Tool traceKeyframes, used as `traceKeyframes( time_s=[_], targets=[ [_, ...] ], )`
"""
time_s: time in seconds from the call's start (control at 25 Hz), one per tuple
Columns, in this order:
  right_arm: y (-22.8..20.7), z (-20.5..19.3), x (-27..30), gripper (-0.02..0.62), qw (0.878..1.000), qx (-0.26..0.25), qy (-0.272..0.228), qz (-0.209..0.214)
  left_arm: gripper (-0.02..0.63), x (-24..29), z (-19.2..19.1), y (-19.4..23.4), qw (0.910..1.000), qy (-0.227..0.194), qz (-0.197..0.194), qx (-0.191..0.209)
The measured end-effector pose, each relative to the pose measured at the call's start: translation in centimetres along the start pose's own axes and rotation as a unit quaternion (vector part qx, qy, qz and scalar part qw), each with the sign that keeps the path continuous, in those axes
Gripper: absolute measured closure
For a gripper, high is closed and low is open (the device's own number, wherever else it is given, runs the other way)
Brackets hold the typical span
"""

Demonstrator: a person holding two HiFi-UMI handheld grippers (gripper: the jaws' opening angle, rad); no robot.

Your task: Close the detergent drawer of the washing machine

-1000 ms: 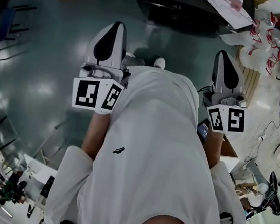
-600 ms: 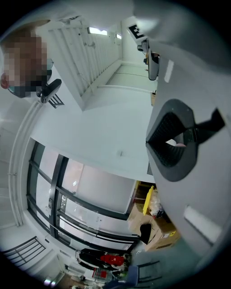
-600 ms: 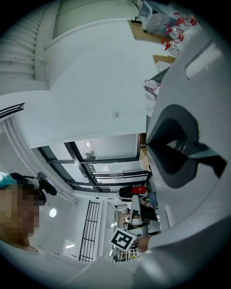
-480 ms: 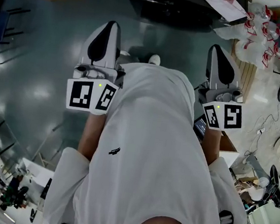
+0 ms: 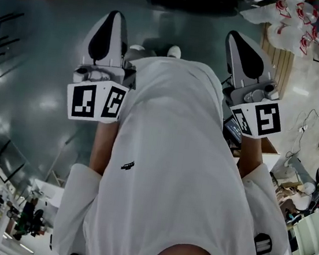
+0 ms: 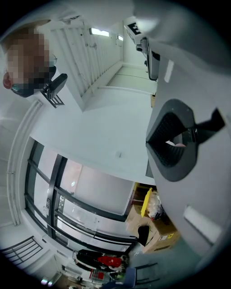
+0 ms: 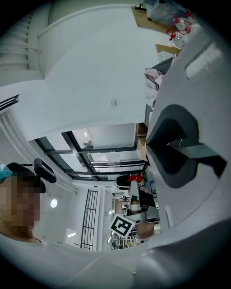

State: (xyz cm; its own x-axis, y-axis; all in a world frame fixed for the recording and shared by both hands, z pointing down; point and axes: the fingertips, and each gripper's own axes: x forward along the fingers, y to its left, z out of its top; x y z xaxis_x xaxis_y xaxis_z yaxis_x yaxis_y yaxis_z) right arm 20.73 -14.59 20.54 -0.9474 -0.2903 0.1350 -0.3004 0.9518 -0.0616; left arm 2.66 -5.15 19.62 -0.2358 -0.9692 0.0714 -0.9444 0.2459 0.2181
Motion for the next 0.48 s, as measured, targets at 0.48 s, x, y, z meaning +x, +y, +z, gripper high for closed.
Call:
traceKeyframes(
  time_s=[0.48],
  targets=[
    [-0.9,-0.2,-0.5,0.597,1.0,0.009,-0.003,-0.013,0.588,0.9,-0.8,-0.6,0.9999,0.009,-0.008,-0.003]
  ],
)
